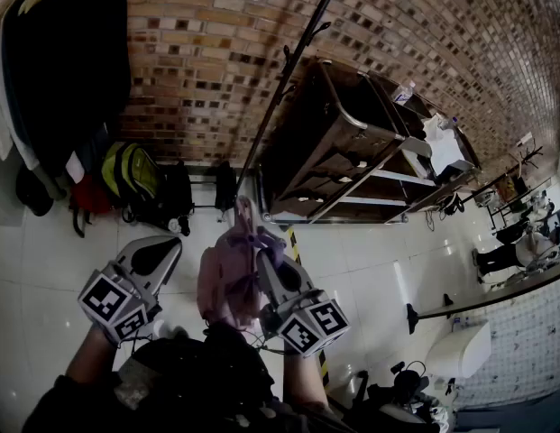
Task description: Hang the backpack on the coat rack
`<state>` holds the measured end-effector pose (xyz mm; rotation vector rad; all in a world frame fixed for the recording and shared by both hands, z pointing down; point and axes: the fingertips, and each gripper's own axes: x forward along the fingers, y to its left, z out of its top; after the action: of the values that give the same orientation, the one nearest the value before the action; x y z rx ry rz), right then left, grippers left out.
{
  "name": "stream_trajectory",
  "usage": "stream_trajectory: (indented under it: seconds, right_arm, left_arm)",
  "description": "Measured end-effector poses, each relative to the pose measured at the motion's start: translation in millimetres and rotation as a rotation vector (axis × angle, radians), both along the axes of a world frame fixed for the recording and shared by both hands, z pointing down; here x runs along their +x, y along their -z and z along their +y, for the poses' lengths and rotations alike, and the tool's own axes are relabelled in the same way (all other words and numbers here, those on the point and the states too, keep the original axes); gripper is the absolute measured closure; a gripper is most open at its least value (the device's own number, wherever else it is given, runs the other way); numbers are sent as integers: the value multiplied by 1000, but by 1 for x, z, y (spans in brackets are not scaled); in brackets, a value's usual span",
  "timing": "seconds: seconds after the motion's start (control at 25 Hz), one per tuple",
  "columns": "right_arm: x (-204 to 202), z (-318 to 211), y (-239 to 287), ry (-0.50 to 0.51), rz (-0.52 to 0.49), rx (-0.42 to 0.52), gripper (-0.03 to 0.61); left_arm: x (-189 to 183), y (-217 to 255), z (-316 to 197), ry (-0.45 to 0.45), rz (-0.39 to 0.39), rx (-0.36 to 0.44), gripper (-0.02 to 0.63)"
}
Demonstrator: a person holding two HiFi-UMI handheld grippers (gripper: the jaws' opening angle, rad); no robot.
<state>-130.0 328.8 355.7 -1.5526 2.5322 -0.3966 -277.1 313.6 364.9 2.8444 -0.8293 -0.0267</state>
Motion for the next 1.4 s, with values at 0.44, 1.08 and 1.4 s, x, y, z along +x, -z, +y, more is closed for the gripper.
stream_trajectory:
  seconds: [0.44,1.08,1.4]
  right_arm:
    - [58,-105,-25,85,-3,-32,531]
    - [168,-233,-36,159,-9,-93,531]
    - [215,-277,-35,183,-8,-98,531]
  left_arm:
    - [75,-10,-93,31,-23,9,577]
    - [192,-5,-215,105,-33,-9,577]
    - [247,-1,-259,119,-43,7,577]
